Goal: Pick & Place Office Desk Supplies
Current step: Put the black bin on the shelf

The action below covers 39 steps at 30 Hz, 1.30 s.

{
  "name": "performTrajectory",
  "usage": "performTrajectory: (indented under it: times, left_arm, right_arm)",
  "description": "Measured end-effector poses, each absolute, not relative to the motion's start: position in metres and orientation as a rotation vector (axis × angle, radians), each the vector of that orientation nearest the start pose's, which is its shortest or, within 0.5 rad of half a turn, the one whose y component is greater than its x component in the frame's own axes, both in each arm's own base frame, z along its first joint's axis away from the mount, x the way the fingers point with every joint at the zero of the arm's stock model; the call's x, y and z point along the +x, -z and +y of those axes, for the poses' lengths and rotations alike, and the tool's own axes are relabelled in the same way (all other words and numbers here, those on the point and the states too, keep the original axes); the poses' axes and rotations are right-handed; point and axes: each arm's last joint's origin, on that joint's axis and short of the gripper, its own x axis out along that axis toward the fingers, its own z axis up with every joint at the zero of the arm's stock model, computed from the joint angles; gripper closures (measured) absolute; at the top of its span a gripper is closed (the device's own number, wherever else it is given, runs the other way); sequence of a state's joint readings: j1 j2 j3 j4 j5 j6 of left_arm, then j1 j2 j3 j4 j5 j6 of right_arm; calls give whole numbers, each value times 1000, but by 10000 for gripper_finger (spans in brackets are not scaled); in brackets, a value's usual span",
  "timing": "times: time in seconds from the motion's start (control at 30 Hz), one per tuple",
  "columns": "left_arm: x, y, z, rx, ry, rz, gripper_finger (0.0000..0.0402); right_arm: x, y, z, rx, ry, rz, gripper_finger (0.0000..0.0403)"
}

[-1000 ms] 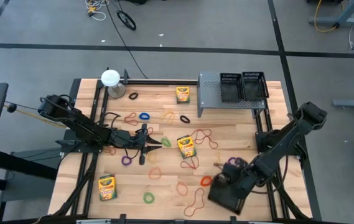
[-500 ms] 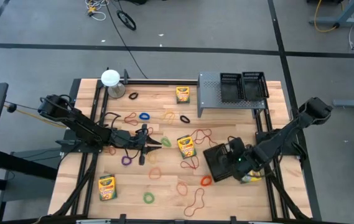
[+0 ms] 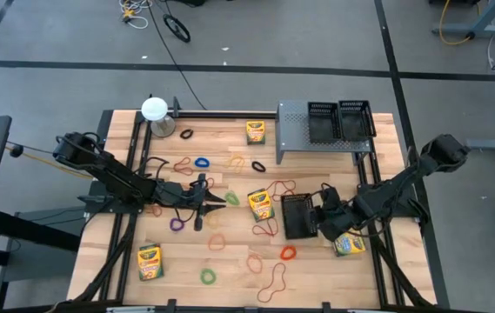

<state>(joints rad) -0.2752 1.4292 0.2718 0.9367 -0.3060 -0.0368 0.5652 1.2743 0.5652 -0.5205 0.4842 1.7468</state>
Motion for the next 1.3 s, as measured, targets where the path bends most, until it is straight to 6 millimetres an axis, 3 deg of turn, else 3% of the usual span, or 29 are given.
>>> performTrajectory:
  times: [0.17,0.33,0.47,0.67,0.8,0.93,1.3]
  left_arm:
    - [223,-144,-54,26,-35,211,333]
    - [223,-144,-54,26,-35,211,333]
    - [223,-144,-54,26,-35,211,333]
    - [223,-144,-54,26,-35,211,334]
    - [223,-144,-54,26,-35,210,333]
    - [223,-144,-54,26,-35,210,334]
    - [223,-144,-54,25,-35,209,333]
  right_arm:
    - [176,-156,98,820,670,879,272]
    - [187,-180,105,546,490,944,244]
    - [191,-209,111,370,440,955,260]
    - [193,-240,121,198,351,932,329]
    - [196,-238,128,136,313,958,350]
    - [207,-227,141,54,296,1052,338]
    - [247,-214,172,-156,281,1266,216]
